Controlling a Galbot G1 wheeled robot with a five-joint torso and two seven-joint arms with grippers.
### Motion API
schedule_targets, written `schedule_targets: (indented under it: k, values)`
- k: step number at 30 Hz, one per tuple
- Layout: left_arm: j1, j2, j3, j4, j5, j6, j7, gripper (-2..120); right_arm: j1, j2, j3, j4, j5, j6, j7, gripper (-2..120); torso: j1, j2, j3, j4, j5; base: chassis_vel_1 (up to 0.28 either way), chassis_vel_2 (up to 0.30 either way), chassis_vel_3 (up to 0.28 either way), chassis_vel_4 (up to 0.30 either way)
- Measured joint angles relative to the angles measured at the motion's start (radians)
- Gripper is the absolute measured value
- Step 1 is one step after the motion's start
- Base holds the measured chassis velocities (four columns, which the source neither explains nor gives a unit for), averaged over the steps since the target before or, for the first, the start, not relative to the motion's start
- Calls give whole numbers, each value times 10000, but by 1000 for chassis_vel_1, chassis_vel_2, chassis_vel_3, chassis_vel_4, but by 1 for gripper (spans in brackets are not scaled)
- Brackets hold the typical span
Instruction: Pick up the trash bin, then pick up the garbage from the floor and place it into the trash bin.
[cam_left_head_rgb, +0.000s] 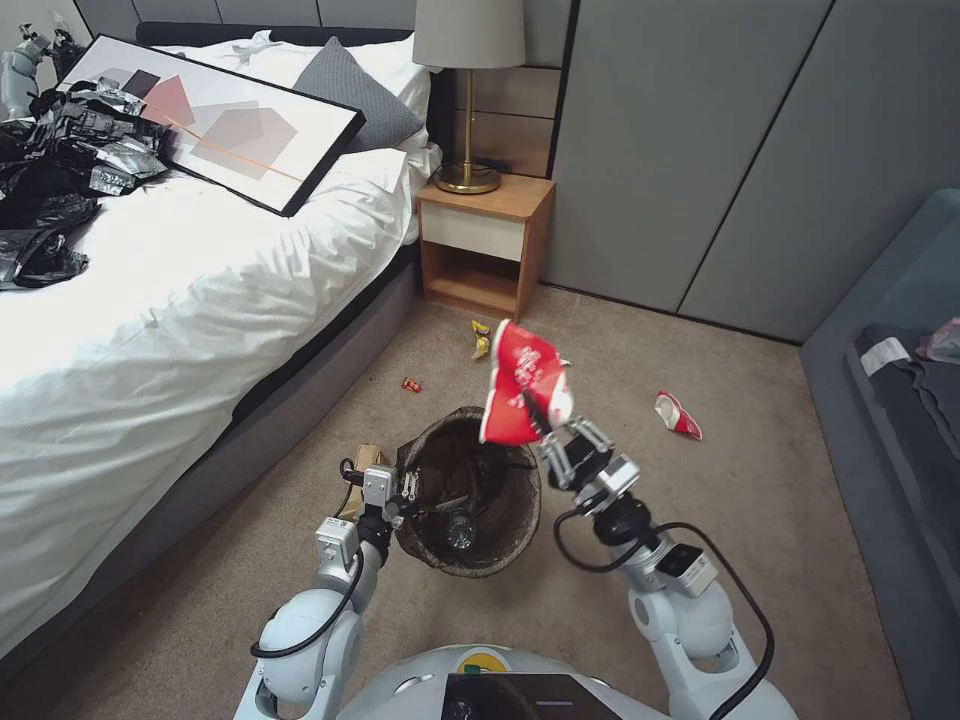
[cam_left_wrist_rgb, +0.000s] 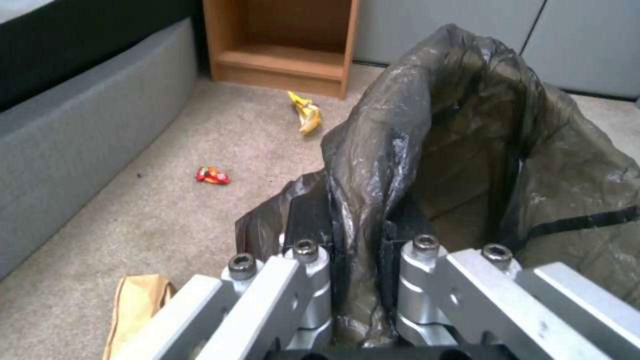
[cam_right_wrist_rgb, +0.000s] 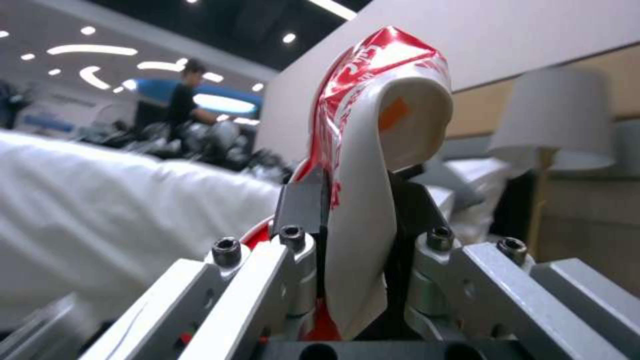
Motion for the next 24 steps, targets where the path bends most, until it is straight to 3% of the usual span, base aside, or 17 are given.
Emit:
schedule_targets:
  k: [11,17,19,24]
  values:
    - [-44,-44,45,1,20,23,9,7,-132,-41,-265,-571,-353,117,-465,14,0,0,0,0,1,0,0,0,0]
    - [-46,-32,21,-19,15,32,23,7,-228,40,-568,-1909,-713,502,-561,14,0,0,0,-1,2,0,0,0,0]
    - [-43,-32,17,-24,13,32,23,7,-223,59,-584,-2045,-720,550,-556,15,0,0,0,-1,0,0,0,0,0]
    - [-51,-32,-3,-62,-5,25,33,7,-258,144,-594,-2524,-860,632,-527,36,0,0,0,-1,2,0,0,0,0]
